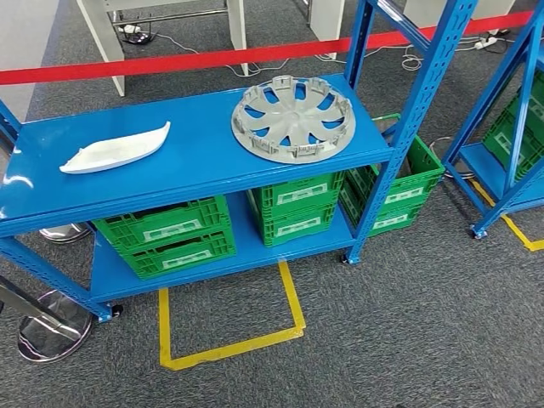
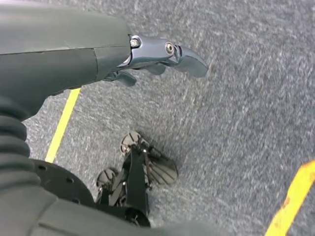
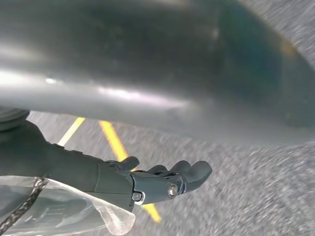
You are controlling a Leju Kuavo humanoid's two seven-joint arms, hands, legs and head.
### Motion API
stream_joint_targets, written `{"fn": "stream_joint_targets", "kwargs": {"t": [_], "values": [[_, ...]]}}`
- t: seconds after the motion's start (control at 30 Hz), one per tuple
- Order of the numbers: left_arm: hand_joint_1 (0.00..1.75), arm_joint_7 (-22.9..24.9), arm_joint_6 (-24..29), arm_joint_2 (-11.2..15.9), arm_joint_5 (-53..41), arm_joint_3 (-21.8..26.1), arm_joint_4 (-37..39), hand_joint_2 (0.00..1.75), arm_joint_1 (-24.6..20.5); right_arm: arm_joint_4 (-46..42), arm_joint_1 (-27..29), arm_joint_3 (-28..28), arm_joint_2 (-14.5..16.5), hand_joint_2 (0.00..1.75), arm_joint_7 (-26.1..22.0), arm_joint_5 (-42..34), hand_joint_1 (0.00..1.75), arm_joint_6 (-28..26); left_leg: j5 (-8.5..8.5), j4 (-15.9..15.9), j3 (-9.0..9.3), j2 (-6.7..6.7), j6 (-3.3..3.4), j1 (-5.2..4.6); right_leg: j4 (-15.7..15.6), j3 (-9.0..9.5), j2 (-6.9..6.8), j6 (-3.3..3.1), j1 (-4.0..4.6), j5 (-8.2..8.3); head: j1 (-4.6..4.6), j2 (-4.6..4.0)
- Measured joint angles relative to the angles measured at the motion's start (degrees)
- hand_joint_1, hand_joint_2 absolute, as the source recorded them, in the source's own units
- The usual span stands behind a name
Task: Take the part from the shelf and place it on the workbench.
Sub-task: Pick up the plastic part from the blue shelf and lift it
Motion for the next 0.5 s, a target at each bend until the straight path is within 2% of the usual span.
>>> {"fn": "stream_joint_targets", "kwargs": {"t": [0.17,0.3,0.5], "values": [[0.00,-0.30,-2.68,0.05,-0.22,-0.50,0.52,0.00,-0.09,0.02,-0.78,-4.14,-0.39,0.00,-6.69,-3.38,0.00,6.35,0.00,0.00,-0.01,0.00,0.00,0.00,0.00,0.02,0.00,0.00,0.00,0.00,-0.01,0.00],[0.00,-0.89,-3.19,0.09,-0.85,-0.68,0.59,0.00,-0.12,-1.39,-2.02,-6.13,-1.03,1.75,-13.13,-4.89,0.00,12.11,0.02,0.00,0.00,-0.01,0.01,0.00,0.00,0.03,0.00,-0.01,0.00,0.02,0.00,0.00],[0.00,-2.79,-2.80,0.09,-1.81,-1.06,0.72,0.00,-0.13,-11.01,-1.84,-7.16,-0.30,1.75,-18.79,-4.24,0.00,17.43,0.03,0.01,0.01,-0.01,0.02,0.00,0.00,0.02,-0.02,-0.01,0.00,0.03,0.01,0.00]]}}
